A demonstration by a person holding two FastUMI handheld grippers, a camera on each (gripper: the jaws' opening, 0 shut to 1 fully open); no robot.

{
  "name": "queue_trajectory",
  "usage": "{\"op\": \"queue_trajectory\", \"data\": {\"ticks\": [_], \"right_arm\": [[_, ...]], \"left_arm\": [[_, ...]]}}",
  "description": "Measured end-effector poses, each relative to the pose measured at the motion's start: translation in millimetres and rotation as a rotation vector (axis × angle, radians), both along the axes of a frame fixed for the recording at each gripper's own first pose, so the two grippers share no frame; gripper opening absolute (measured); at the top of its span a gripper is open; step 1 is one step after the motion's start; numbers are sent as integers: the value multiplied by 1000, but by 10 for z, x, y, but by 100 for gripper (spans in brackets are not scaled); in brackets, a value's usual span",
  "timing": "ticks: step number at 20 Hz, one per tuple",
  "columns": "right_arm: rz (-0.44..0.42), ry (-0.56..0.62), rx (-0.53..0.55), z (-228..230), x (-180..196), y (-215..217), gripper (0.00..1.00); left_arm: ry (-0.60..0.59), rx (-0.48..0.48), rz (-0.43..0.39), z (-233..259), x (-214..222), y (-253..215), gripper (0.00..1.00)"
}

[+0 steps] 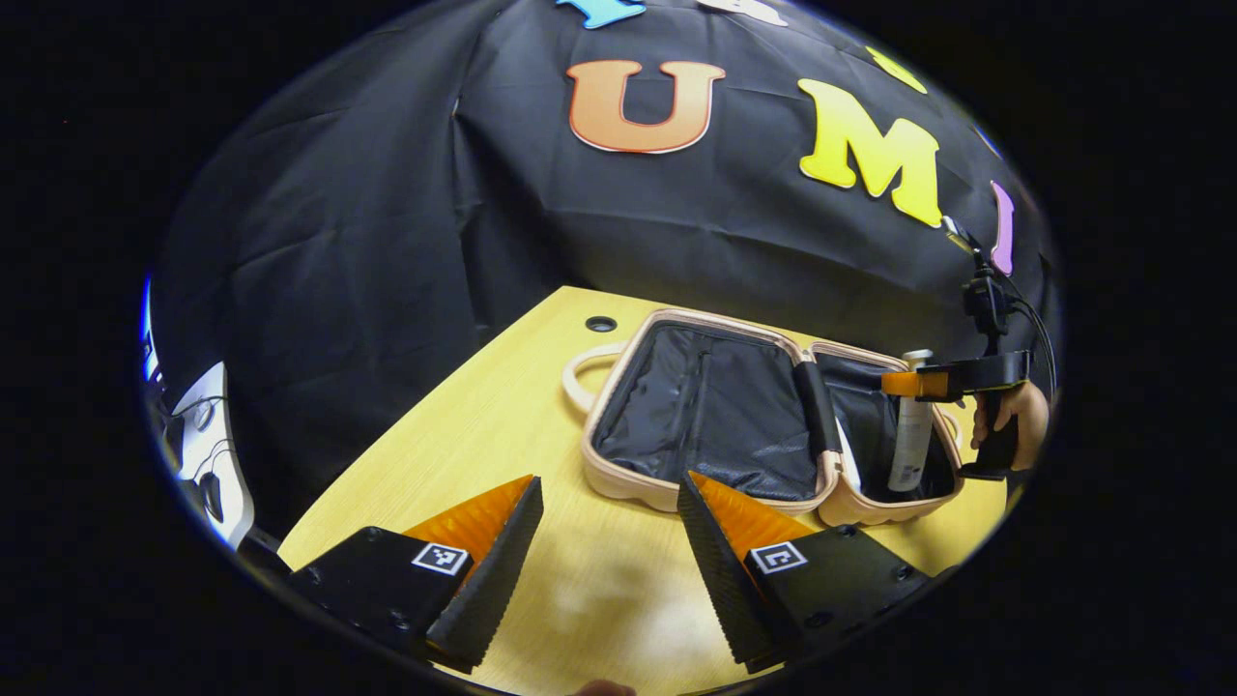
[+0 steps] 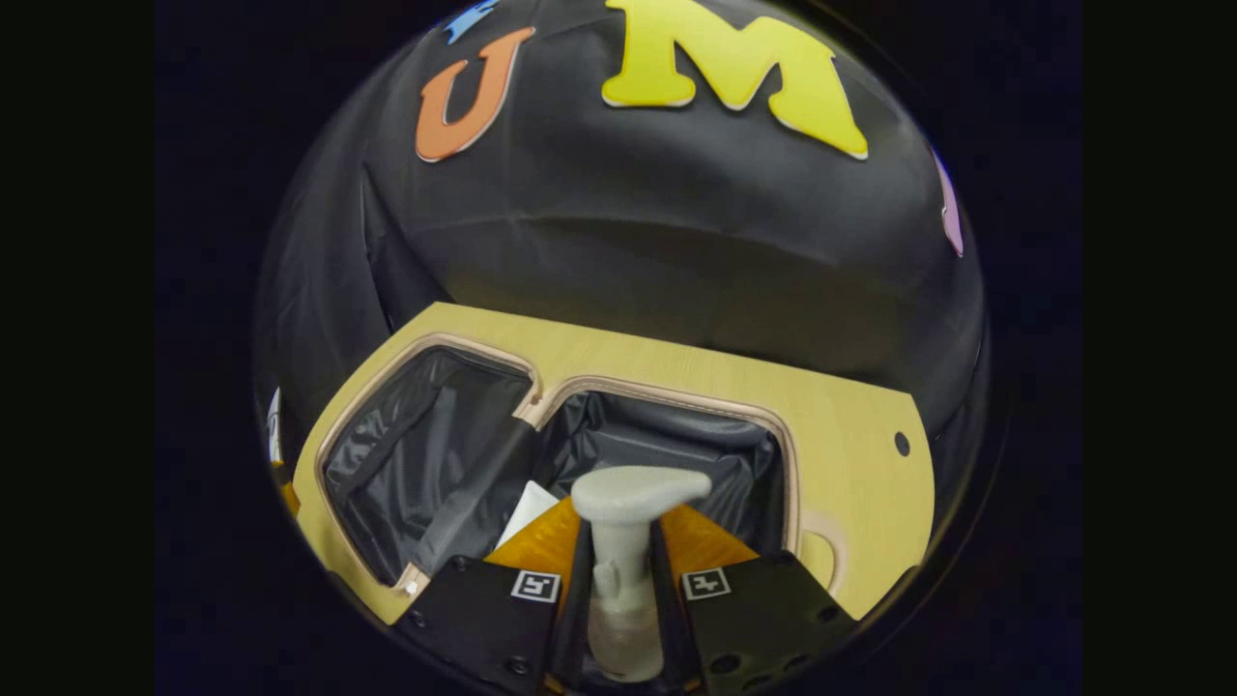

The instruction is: First open the suitcase, pack the skin care products into it, and then close the suitcase.

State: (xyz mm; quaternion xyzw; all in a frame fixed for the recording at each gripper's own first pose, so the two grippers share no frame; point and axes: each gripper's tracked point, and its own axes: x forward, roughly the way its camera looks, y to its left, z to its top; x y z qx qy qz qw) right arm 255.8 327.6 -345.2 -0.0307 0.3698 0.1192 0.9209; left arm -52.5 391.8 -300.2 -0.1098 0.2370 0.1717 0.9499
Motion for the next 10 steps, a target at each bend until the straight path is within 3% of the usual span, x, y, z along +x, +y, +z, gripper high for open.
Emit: {"op": "queue_trajectory", "data": {"ticks": [3, 5, 7, 10], "right_arm": [[-94, 157, 36, -319, -17, -30, 29], [-119, 148, 36, -380, 27, -90, 29], [-129, 137, 40, -376, 37, -98, 9], [-123, 140, 39, -315, 14, -111, 11]], "left_arm": [[0, -15, 39, -57, -64, 163, 90], [1, -26, 63, -86, -83, 244, 90], [-4, -34, 74, -104, -62, 359, 90], [-2, -23, 93, -104, 45, 528, 90]]}}
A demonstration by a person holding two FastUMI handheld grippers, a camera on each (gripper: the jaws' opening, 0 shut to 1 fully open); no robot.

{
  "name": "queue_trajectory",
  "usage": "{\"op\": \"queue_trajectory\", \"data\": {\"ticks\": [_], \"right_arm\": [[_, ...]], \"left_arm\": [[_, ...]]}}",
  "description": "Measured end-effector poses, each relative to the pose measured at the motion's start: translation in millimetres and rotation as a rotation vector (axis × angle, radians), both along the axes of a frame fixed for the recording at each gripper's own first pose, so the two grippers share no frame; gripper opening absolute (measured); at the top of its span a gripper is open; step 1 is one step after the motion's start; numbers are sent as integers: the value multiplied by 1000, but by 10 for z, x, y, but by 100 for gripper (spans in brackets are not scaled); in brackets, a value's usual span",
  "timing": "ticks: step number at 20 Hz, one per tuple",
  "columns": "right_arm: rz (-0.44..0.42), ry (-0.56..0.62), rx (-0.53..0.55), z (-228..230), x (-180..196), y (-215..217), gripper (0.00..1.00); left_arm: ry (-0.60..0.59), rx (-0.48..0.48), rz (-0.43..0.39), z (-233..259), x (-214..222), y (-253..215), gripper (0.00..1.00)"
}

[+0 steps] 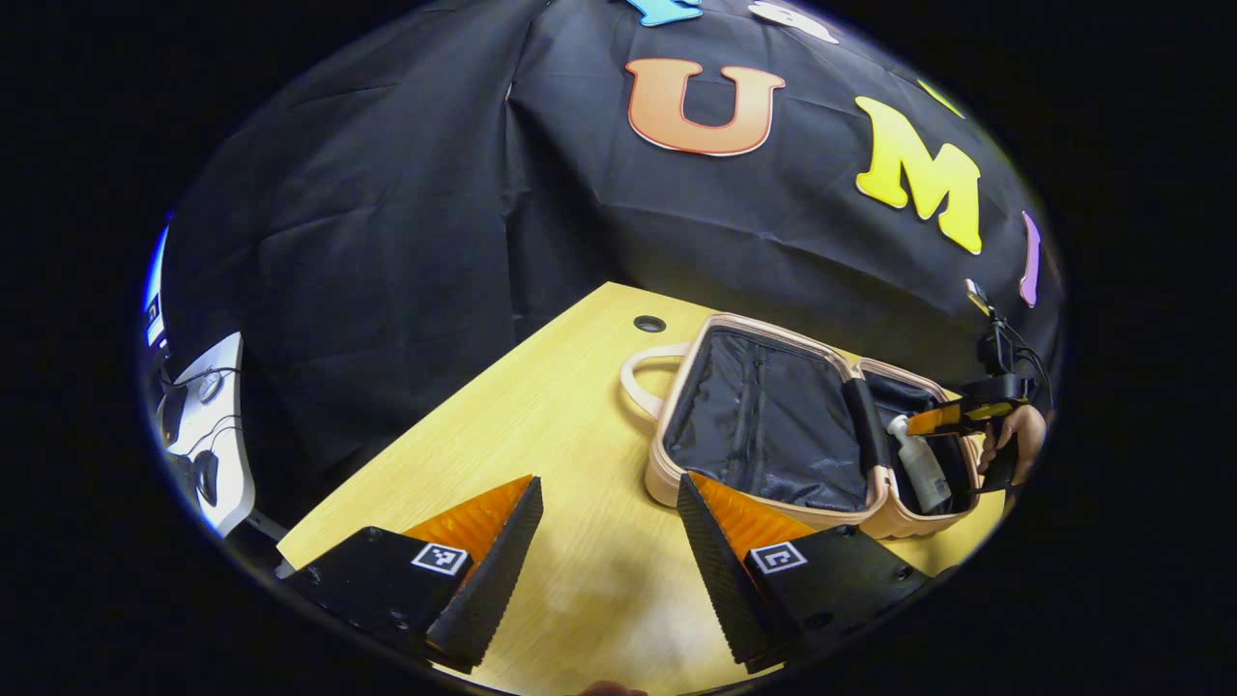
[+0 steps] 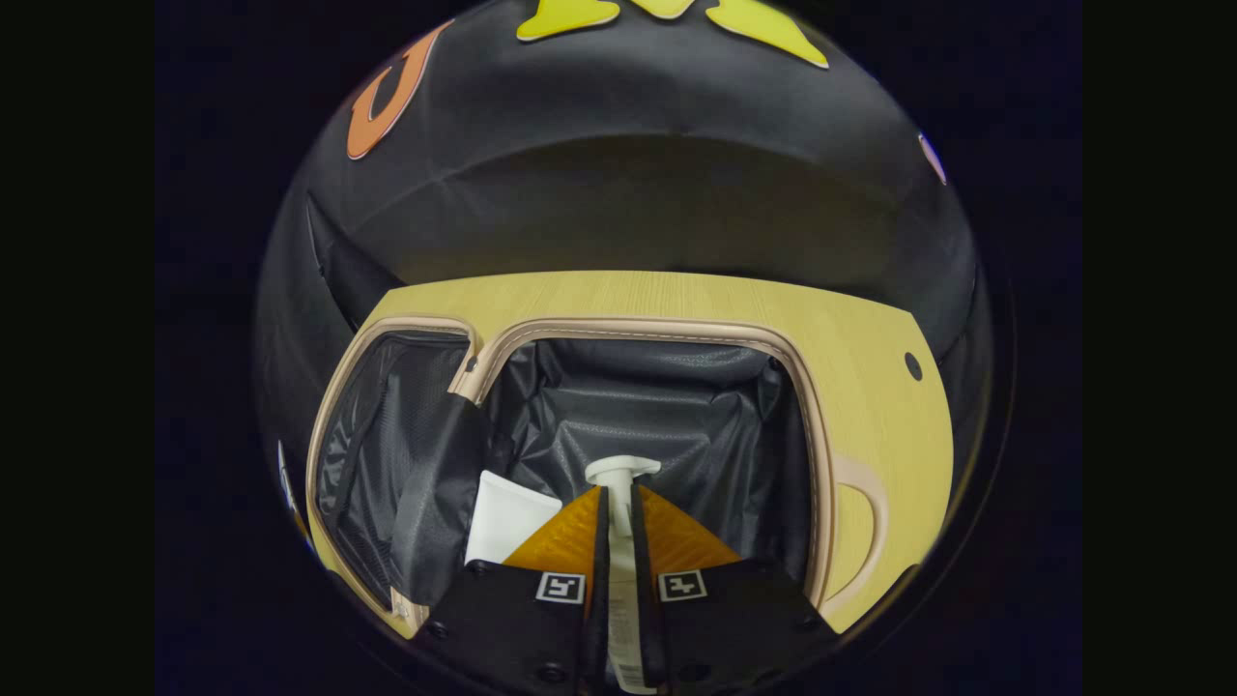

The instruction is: First open the suitcase, pack the skin care products into it, and then close the suitcase.

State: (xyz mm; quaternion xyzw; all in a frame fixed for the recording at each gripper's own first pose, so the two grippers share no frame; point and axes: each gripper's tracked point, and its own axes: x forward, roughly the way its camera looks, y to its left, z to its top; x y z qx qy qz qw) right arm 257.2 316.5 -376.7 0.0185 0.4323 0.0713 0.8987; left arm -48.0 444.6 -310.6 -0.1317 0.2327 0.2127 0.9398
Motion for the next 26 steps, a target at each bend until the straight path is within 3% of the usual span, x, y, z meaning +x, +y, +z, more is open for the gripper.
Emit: {"op": "queue_trajectory", "data": {"ticks": [4, 6, 7, 8, 9, 11, 12, 14, 15, 16, 18, 23, 24, 26], "right_arm": [[23, -10, 43, 313, -218, -12, 7], [54, -46, 56, 601, -394, -82, 7], [78, -74, 46, 756, -487, -141, 5], [103, -104, 31, 912, -588, -209, 7], [133, -136, 28, 1092, -712, -254, 7], [185, -184, 29, 1402, -993, -346, 21], [200, -201, 34, 1533, -1159, -402, 23], [212, -222, 55, 1736, -1459, -538, 48], [215, -223, 59, 1805, -1606, -621, 56], [204, -223, 57, 1857, -1742, -716, 55], [170, -220, 58, 1940, -1958, -866, 60], [81, -214, 67, 2042, -2236, -1138, 63], [77, -220, 65, 2060, -2280, -1191, 64], [63, -227, 64, 2101, -2345, -1286, 65]], "left_arm": [[-37, -85, -23, 30, 457, 198, 90], [-73, -222, -32, -4, 740, 261, 91], [-82, -309, -23, -89, 856, 281, 83], [-86, -398, 3, -171, 953, 315, 93], [-100, -485, 20, -257, 1057, 329, 94], [-146, -629, 42, -344, 1196, 364, 94], [-167, -689, 51, -379, 1262, 378, 94], [-185, -804, 60, -457, 1341, 358, 92], [-201, -858, 67, -485, 1428, 334, 100], [-204, -904, 75, -530, 1501, 294, 87], [-220, -982, 82, -557, 1644, 232, 79], [-248, -1109, 155, -612, 1782, 199, 14], [-255, -1126, 170, -612, 1788, 191, 18], [-257, -1118, 179, -614, 1786, 186, 13]]}}
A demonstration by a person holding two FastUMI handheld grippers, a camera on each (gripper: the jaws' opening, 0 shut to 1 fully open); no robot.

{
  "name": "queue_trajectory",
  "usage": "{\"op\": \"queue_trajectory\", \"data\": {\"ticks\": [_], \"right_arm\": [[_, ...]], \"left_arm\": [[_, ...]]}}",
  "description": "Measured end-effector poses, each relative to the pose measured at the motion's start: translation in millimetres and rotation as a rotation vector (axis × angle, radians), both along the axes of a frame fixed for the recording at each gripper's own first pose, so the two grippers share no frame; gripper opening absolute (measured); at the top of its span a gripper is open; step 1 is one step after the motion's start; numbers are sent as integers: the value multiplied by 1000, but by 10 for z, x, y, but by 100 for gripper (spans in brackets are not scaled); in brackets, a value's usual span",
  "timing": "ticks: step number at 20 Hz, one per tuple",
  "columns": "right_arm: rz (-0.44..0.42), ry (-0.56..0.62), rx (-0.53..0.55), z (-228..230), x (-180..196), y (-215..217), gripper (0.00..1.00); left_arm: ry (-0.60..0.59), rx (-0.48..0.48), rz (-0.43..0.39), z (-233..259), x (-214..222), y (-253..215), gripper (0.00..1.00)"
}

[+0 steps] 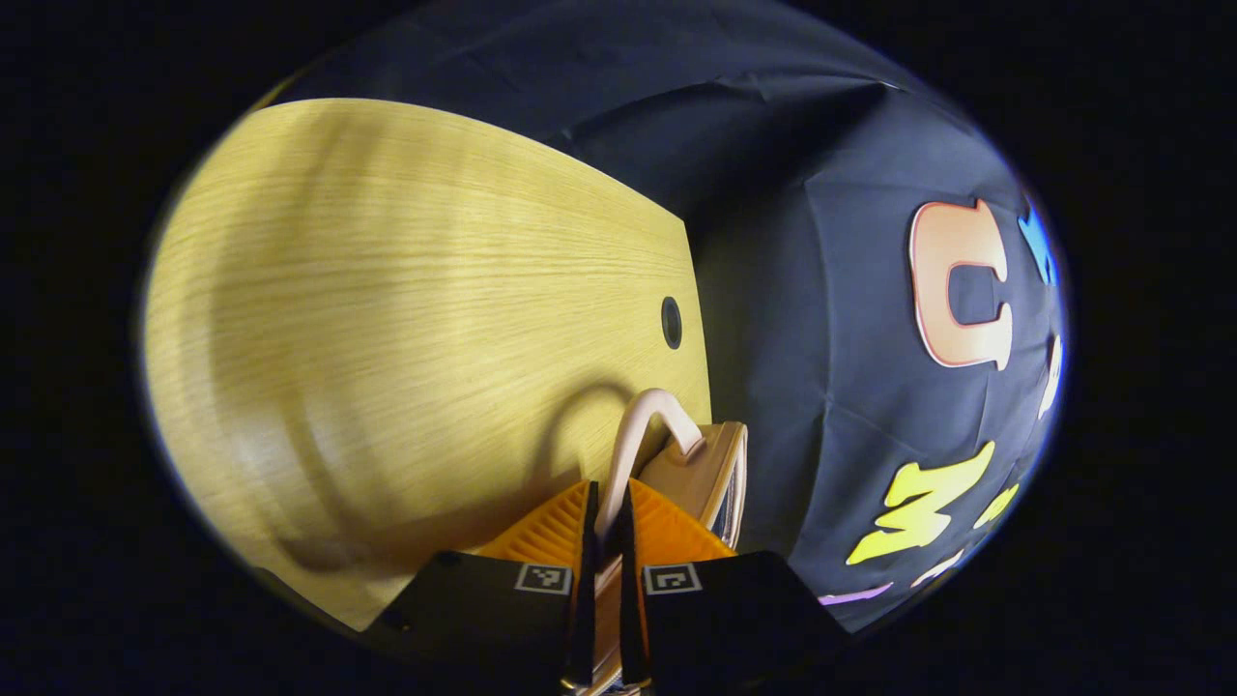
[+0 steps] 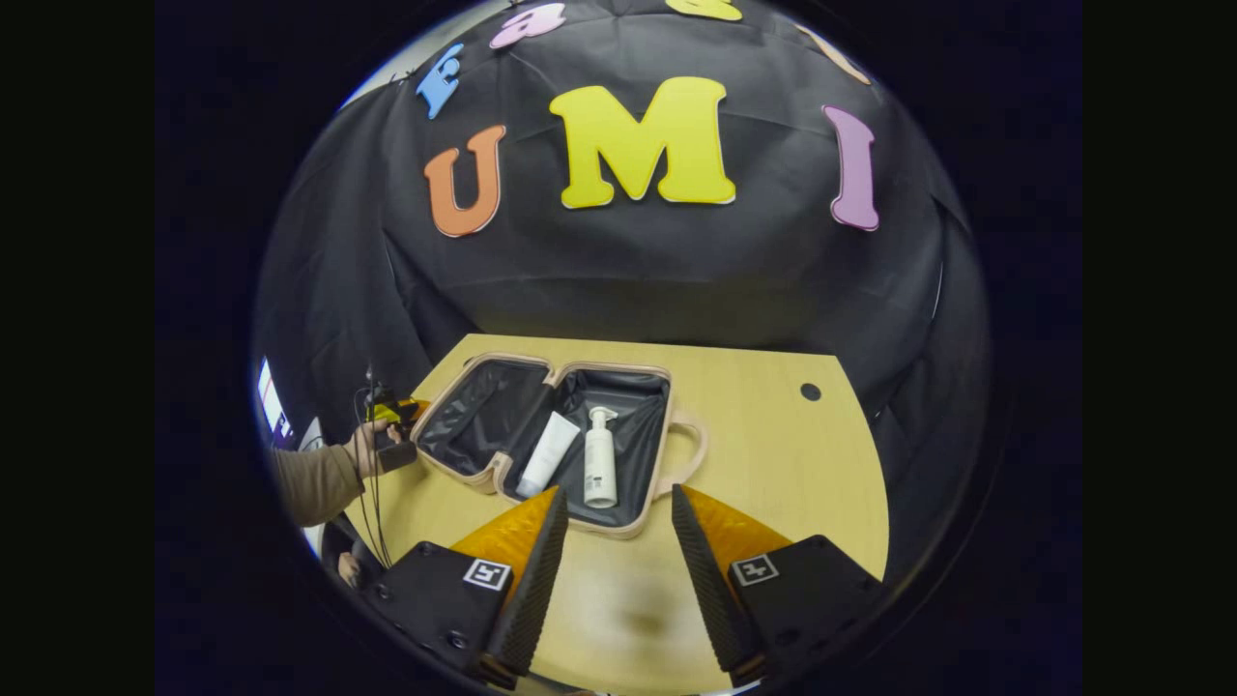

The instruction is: First open the suitcase, pack the skin care products into it, and then close the suitcase.

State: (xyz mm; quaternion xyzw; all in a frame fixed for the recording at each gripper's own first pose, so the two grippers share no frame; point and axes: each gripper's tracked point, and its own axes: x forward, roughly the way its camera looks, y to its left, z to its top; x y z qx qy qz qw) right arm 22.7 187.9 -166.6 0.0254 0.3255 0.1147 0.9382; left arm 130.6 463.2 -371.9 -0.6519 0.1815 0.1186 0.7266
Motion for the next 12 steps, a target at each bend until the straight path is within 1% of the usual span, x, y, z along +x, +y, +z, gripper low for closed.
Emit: {"op": "queue_trajectory", "data": {"ticks": [1, 3, 5, 6, 9, 10, 12], "right_arm": [[-2, -7, 8, 29, -21, -35, 67], [-4, -26, 8, 80, -55, -112, 68], [-6, -47, -6, 130, -71, -209, 70], [0, -54, -2, 163, -90, -220, 70], [15, -71, 32, 220, -138, -276, 70], [20, -71, 41, 219, -155, -303, 70], [24, -75, 63, 247, -184, -349, 70]], "left_arm": [[4, 23, -3, 43, -15, 3, 11], [5, 85, 8, 206, -37, 44, 8], [-25, 149, 16, 583, -22, 34, 7], [-38, 202, 5, 770, -42, 0, 7], [-79, 439, -36, 1317, -69, -177, 6], [-87, 504, -44, 1478, -80, -258, 6], [-105, 587, -46, 1782, -66, -416, 6]]}}
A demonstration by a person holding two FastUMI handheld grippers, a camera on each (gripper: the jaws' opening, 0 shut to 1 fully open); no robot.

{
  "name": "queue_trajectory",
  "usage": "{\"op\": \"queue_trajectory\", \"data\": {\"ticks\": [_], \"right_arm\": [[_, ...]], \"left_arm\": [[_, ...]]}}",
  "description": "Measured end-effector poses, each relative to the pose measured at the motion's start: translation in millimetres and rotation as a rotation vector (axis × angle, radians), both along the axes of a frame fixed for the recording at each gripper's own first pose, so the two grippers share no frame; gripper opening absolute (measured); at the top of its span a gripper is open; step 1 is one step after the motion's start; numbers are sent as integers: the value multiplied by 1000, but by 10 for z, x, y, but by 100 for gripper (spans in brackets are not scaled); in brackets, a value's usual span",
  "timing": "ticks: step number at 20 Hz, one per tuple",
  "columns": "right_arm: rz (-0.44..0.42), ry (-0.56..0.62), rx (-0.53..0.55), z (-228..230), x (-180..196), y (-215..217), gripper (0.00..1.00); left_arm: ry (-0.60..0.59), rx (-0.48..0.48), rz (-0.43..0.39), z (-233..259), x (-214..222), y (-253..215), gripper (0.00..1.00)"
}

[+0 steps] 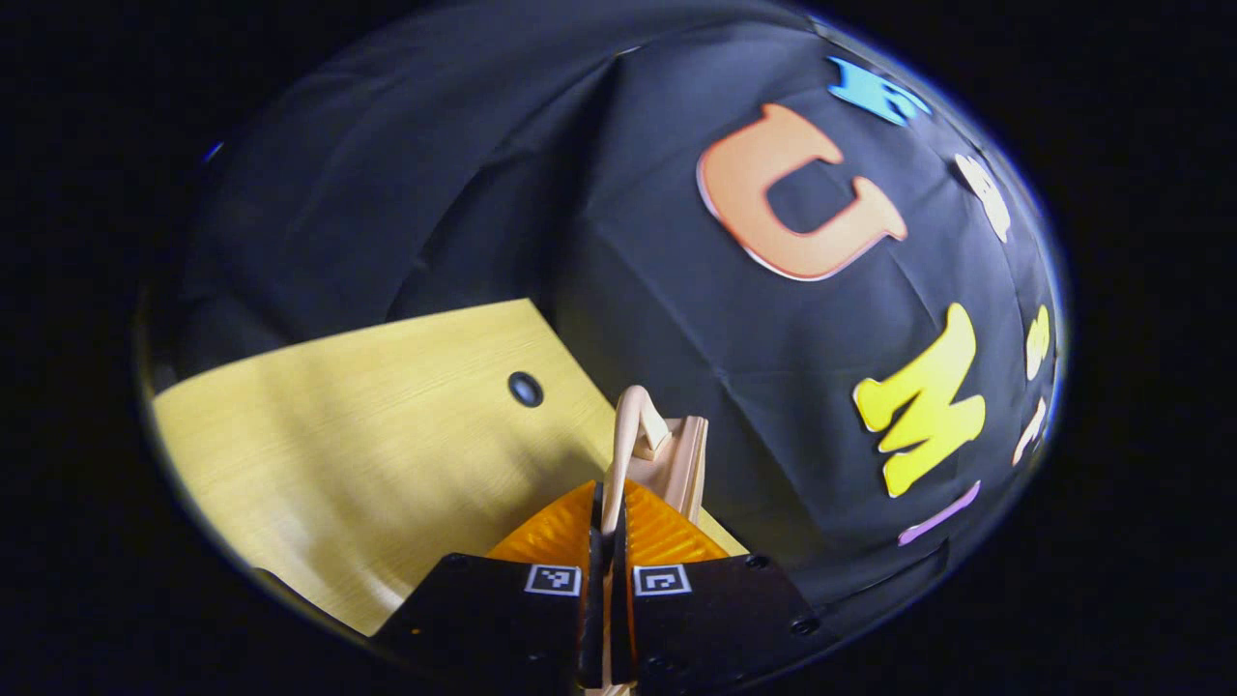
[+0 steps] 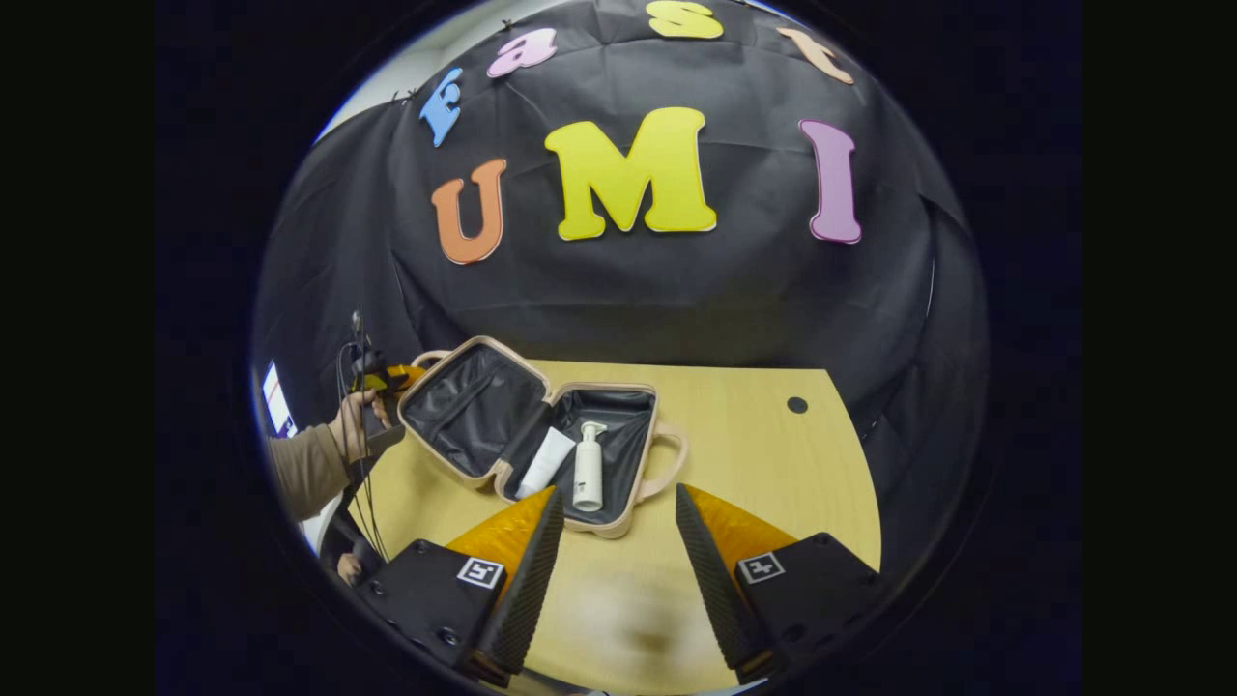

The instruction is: First open the suitcase, pack the skin care products into it, and then close the suitcase.

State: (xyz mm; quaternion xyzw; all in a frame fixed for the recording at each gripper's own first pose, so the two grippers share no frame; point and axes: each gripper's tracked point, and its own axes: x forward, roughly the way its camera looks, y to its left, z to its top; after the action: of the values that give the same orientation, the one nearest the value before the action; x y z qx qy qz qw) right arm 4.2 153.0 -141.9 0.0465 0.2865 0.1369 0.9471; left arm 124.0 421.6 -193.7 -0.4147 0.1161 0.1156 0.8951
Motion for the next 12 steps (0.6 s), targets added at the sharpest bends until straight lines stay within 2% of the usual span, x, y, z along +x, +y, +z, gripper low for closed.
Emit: {"op": "queue_trajectory", "data": {"ticks": [4, 7, 12], "right_arm": [[3, -42, -3, 96, 0, -160, 67], [-2, -89, -37, 158, 31, -285, 70], [17, -136, -40, 240, -1, -360, 70]], "left_arm": [[-29, 198, -21, 469, -64, -470, 5], [-12, 382, -43, 689, -91, -904, 5], [-25, 628, -110, 961, -188, -1671, 5]]}}
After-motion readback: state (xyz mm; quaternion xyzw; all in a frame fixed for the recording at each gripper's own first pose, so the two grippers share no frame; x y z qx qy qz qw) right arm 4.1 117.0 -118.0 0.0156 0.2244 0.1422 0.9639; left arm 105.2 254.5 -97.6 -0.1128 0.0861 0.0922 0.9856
